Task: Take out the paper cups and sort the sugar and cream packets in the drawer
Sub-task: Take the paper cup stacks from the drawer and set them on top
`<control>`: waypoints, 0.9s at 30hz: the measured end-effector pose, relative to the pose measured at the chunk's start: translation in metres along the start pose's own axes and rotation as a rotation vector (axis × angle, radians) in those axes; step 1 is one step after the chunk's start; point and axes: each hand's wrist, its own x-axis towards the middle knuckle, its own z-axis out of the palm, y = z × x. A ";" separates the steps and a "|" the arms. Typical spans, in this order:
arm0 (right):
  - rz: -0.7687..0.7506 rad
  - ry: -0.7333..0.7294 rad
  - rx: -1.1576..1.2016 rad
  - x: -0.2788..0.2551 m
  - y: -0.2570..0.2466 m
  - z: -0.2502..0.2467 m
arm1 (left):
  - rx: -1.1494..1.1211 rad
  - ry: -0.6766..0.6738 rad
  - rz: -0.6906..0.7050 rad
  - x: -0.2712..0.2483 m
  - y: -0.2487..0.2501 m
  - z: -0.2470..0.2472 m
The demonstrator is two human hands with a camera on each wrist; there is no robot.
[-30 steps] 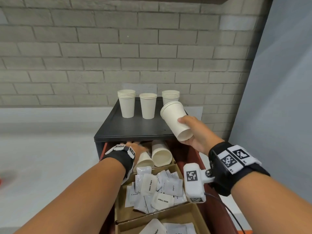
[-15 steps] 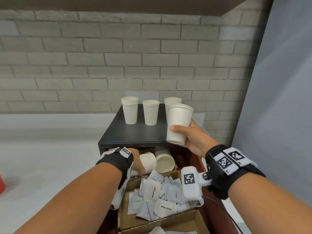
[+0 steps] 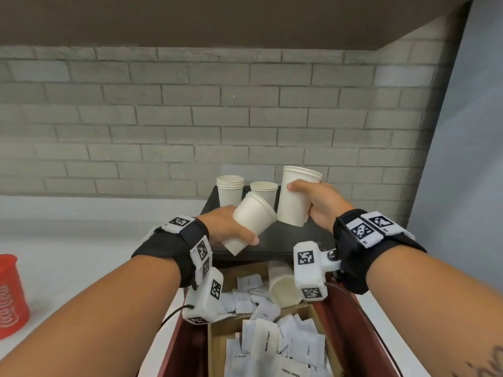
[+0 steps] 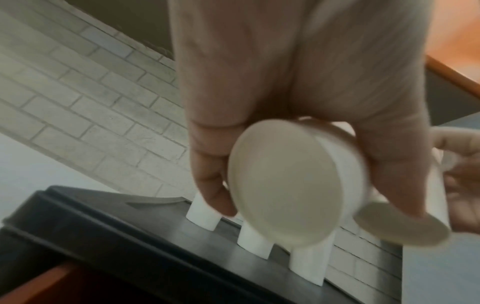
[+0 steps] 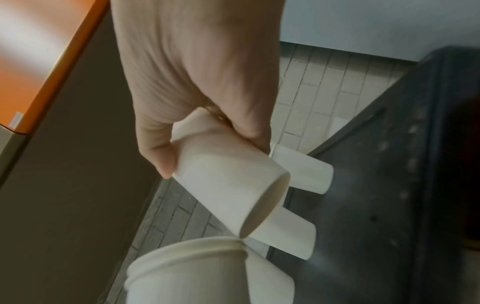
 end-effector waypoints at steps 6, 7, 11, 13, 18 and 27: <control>-0.133 0.057 -0.034 0.043 -0.021 0.031 | -0.278 0.300 0.124 0.023 -0.013 -0.010; -0.142 0.074 -0.055 0.052 -0.022 0.035 | -0.315 0.377 0.116 0.030 -0.016 -0.012; -0.192 0.158 -0.130 0.081 -0.019 0.050 | -0.406 0.577 0.039 0.049 -0.027 -0.014; -0.212 0.189 -0.178 0.093 -0.018 0.054 | -0.419 0.620 0.023 0.053 -0.028 -0.016; -0.235 0.184 -0.308 0.115 -0.015 0.061 | -0.455 0.631 0.012 0.061 -0.030 -0.017; -0.098 0.198 -0.427 0.103 0.003 0.061 | -0.484 0.624 0.017 0.060 -0.029 -0.013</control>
